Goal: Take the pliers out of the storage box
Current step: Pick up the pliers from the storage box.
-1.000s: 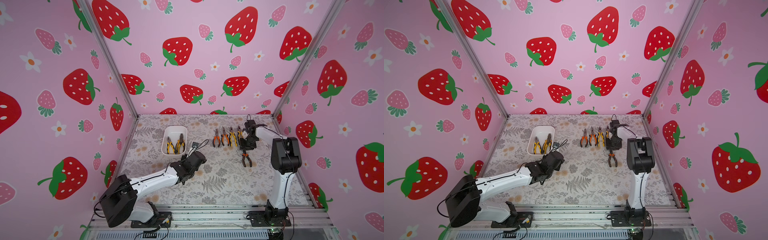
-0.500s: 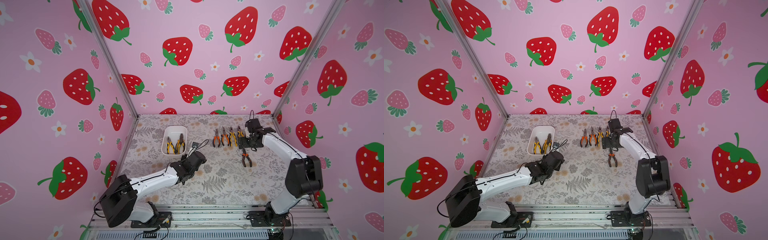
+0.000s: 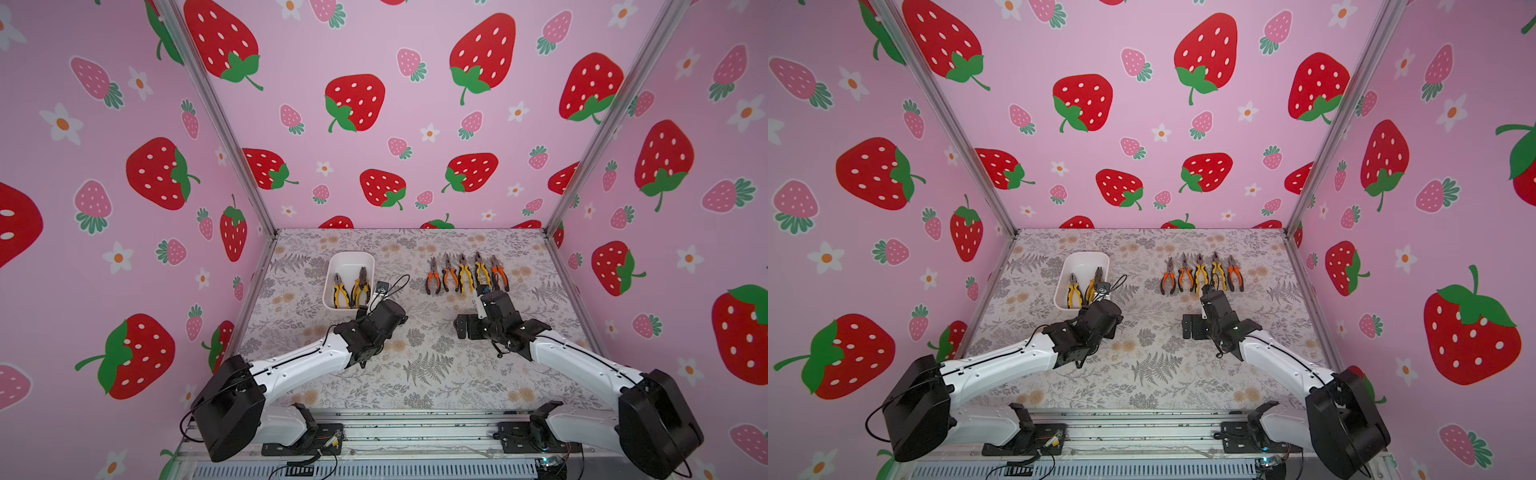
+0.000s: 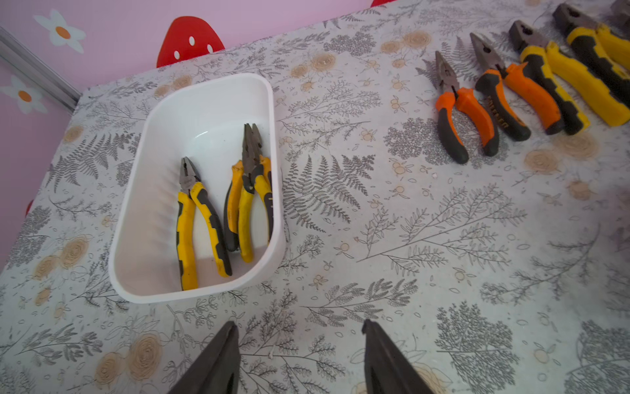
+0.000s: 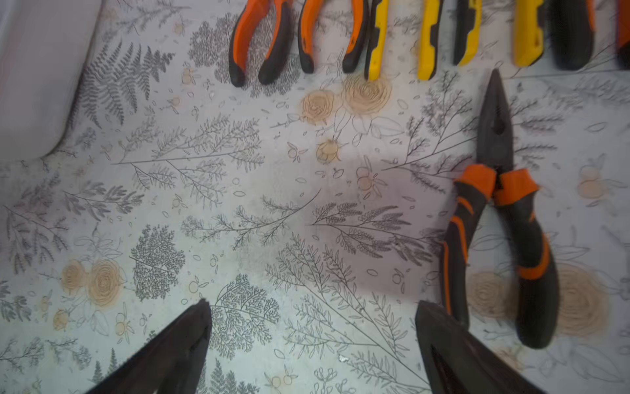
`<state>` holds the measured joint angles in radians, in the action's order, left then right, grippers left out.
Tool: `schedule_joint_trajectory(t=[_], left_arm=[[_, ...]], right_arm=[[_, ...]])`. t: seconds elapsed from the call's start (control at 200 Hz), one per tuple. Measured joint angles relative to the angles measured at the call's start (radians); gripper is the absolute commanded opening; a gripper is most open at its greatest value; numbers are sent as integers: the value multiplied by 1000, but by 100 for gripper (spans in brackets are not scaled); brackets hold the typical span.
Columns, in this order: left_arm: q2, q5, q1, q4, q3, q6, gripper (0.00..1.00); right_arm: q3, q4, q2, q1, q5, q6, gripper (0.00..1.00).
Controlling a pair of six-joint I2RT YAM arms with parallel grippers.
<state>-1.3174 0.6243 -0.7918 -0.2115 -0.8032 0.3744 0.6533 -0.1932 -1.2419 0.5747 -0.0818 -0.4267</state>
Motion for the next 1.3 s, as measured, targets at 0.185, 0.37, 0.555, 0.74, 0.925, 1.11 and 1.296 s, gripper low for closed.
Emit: schedule_joint_trajectory(t=[0.185,0.37,0.555,0.74,0.925,1.11,1.296], left_arm=[[18,-91,193,-64,-17,43,62],[-26,-208,354,-134,-85,82,60],[-170,-270,402,-210,-230,95,59],[-286,-338,445,-211,-292,103,54],[-462,-435,524,-215,-381,106,40],[-607,-534,592,-227,-519,85,37],[-654,-602,604,-228,-571,50,37]], right_arm=[[0,106,34,216,-128,-2,99],[-43,197,74,319,-143,-22,99],[48,157,26,488,-447,61,100],[86,159,-54,478,-521,110,92],[86,158,-81,449,-521,124,84],[47,167,-18,348,-424,103,85],[-31,180,87,109,-251,13,85]])
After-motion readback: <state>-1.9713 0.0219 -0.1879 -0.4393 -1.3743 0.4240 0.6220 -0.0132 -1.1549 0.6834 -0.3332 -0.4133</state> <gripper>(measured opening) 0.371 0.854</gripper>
